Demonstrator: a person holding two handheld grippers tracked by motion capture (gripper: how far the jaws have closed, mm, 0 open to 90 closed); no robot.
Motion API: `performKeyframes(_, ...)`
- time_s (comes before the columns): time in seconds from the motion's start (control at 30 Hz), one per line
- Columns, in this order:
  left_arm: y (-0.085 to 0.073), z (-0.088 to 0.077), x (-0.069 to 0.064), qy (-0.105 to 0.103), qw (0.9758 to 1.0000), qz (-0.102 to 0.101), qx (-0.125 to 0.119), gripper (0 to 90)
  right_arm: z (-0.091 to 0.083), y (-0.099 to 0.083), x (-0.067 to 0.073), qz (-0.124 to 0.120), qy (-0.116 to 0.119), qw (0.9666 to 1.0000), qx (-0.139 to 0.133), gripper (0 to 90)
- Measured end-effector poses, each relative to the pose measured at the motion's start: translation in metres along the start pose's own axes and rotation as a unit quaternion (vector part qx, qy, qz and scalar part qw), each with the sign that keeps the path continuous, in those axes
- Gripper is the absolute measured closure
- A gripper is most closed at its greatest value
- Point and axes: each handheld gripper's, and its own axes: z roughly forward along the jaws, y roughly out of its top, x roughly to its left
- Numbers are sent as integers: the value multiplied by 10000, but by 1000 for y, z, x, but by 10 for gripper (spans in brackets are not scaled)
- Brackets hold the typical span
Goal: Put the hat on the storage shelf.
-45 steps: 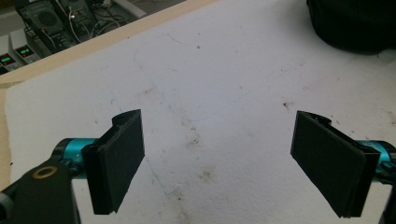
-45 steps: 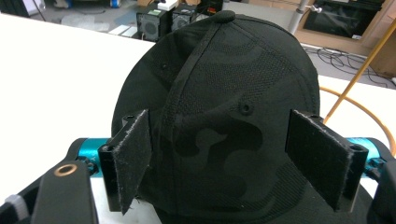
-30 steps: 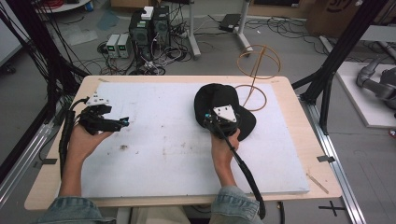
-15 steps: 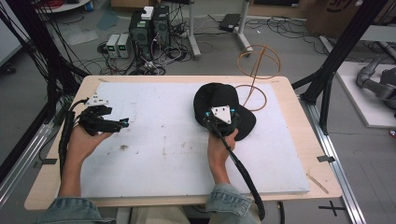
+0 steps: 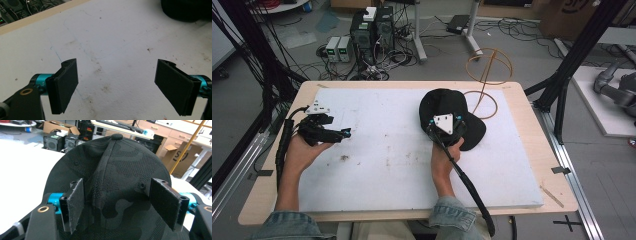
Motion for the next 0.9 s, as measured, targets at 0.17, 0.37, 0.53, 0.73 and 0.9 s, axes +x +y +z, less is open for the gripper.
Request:
performKeyframes(0.17, 0, 0, 0, -12, 10000, 4, 8, 192, 1, -1, 4, -256, -148, 9996, 21, 333)
performKeyframes(0.37, -1, 1, 1, -25, 10000, -17, 34, 193, 0, -1, 2, -387, -255, 9989, 106, 399)
performKeyframes(0.53, -4, 2, 3, -34, 10000, -37, 44, 194, -1, -1, 1, -424, -313, 9984, 182, 453)
performKeyframes(0.73, -5, 1, 4, -64, 9999, -79, 42, 196, -2, -1, 1, -487, -366, 9978, 251, 575)
performKeyframes(0.9, -6, 2, 5, -58, 9999, -79, 57, 196, -4, -1, 1, -640, -431, 9967, 266, 638)
